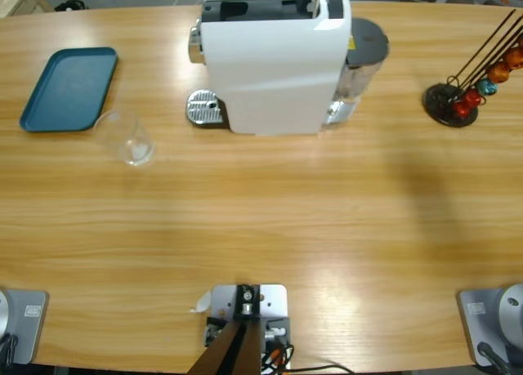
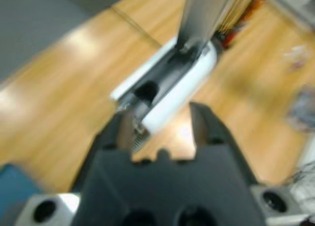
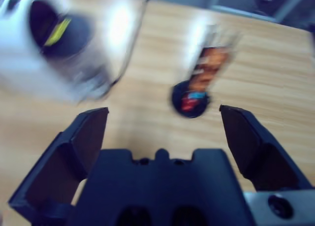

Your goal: Pour coffee

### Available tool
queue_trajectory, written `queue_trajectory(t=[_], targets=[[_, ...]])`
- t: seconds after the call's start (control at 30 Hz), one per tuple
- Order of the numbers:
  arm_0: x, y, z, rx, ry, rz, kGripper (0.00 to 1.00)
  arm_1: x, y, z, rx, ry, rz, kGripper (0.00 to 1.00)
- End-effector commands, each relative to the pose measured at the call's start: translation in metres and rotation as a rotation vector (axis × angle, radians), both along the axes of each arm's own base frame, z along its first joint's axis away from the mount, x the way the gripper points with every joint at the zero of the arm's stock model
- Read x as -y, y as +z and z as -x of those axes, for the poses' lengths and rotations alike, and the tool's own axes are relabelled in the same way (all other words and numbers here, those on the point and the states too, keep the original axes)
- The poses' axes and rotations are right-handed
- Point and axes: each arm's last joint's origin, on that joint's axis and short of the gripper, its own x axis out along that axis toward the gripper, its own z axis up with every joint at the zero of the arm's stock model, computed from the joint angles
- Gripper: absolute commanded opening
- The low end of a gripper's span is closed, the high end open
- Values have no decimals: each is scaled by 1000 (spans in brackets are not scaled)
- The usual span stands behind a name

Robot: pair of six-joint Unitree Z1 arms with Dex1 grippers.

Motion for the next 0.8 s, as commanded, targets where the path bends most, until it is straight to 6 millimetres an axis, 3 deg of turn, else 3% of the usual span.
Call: queue_trajectory(t=[0.03,0.13,0.23,0.3,0.43,0.53,0.67,0.8], targets=[[-66,-54,65,8,121,-248,991,0,-32,-91,-146,-142,157,890],[-98,-74,86,-63,254,-220,991,0,-41,-119,-224,-152,164,890],[-122,-86,102,-86,328,-204,991,-1,-41,-125,-240,-141,150,805],[-129,-93,108,-94,341,-208,991,-1,-44,-127,-255,-140,148,806],[-137,-97,116,-95,348,-201,991,-2,-40,-107,-292,-137,119,817],[-146,-103,125,-94,356,-200,990,-21,-54,-94,-430,30,70,882],[-152,-110,131,-107,362,-219,987,-38,-77,-129,-658,144,32,912],[-159,-117,139,-121,365,-234,987,-47,-111,-163,-786,136,35,901]])
